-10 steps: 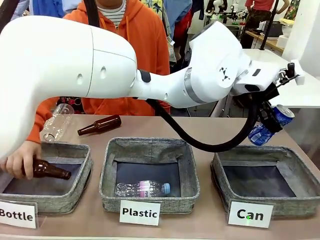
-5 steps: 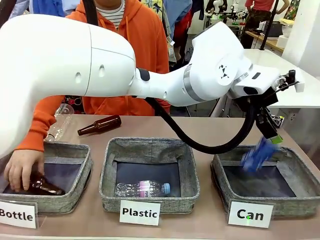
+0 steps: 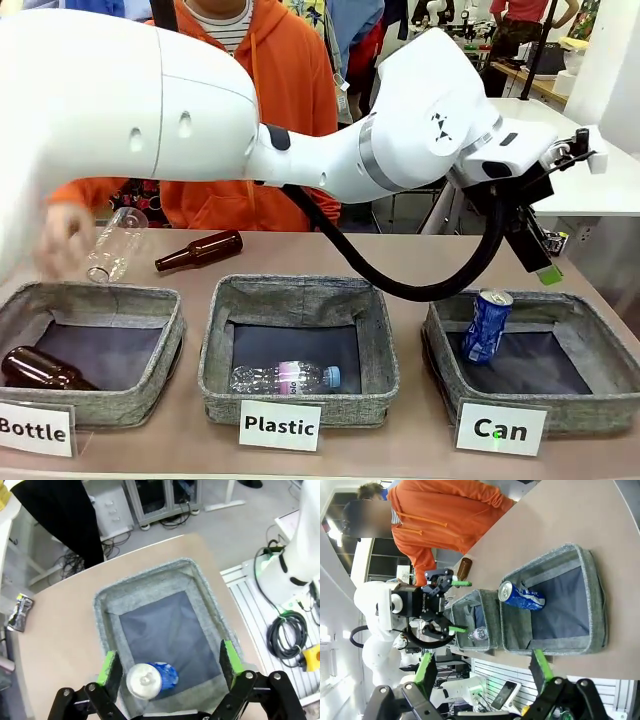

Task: Sort the can waste into the basket.
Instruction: Pick up the can waste from the table and place it in the right Fabric basket.

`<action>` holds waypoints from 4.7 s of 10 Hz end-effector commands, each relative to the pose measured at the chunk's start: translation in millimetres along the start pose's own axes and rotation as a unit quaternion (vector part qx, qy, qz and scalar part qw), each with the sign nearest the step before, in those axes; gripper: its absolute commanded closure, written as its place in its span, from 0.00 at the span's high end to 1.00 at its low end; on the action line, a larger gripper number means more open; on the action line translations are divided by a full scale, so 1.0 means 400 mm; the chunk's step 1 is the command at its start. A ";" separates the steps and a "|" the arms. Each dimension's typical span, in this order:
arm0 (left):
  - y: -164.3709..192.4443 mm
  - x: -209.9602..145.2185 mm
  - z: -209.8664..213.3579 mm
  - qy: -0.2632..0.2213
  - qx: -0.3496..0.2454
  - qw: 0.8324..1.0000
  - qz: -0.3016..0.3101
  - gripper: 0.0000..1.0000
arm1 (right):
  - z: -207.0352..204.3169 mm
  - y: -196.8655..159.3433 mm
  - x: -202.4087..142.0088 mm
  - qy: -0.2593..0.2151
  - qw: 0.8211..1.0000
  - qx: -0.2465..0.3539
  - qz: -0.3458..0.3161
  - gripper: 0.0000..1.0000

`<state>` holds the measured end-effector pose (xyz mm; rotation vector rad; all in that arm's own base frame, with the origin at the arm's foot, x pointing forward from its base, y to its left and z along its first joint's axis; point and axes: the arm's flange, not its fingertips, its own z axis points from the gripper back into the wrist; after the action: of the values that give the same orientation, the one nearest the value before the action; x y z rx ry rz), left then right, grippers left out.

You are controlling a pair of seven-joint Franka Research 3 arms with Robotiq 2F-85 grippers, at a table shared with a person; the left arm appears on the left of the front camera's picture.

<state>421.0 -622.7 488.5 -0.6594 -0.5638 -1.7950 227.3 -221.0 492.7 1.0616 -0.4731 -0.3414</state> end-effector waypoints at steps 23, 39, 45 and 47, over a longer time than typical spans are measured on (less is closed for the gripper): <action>-0.695 -1.277 1.189 -0.376 0.013 0.830 0.412 1.00 | -0.626 0.332 -0.097 0.202 0.962 0.126 0.133 1.00; -0.695 -1.277 1.189 -0.376 0.013 0.830 0.412 1.00 | -0.785 0.235 0.169 -0.038 0.752 -0.630 0.189 1.00; -0.695 -1.277 1.189 -0.376 0.013 0.830 0.412 1.00 | -0.751 0.165 0.265 -0.009 0.824 -0.474 0.309 1.00; -0.695 -1.277 1.189 -0.376 0.013 0.830 0.412 1.00 | -0.768 0.175 0.432 0.131 0.793 -0.400 0.440 1.00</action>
<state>365.1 127.0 471.8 -1.3588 -0.6615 -0.6731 500.9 -13.0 446.6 -0.0854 -0.5167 0.1923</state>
